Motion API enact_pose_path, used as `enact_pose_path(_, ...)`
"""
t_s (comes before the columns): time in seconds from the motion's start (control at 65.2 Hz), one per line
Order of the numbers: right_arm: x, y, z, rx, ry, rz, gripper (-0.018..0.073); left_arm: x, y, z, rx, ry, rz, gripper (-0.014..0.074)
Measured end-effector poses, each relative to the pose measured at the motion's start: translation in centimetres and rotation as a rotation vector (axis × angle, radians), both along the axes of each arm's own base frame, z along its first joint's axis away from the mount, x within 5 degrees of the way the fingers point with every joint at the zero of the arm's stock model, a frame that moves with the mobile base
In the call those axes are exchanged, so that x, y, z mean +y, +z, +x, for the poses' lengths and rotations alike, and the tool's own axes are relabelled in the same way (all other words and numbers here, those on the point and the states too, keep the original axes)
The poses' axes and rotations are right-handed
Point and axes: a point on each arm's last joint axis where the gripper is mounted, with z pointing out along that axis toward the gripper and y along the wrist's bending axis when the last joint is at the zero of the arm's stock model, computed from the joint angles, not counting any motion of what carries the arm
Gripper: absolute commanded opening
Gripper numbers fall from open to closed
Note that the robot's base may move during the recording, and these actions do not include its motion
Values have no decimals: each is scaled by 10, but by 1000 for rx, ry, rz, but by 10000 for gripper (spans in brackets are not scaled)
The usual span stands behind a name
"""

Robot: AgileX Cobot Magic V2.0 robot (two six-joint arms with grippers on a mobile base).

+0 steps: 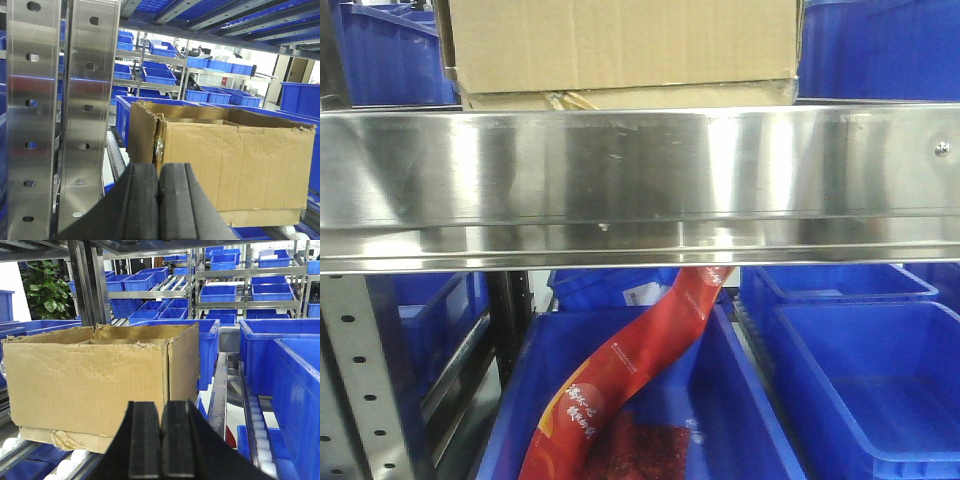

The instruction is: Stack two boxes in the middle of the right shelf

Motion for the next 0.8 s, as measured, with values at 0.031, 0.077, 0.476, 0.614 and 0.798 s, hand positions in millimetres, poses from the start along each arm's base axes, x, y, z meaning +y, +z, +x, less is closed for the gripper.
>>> enact_pose_path(0.031, 0, 0, 0, 0, 0, 0, -166, 0, 0, 0, 0, 0, 0, -99)
enact_pose_path(0.077, 0, 0, 0, 0, 0, 0, -166, 0, 0, 0, 0, 0, 0, -99)
enact_pose_path(0.476, -26, -39, -22, -127, -198, -160, -166, 0, 0, 0, 0, 0, 0, -99)
enact_pose_path(0.614, -30, -71, -31, -94, -230, -158, -166, 0, 0, 0, 0, 0, 0, -99)
enact_pose_path(0.798, -29, -115, -48, -28, -223, -163, -166, 0, 0, 0, 0, 0, 0, -99)
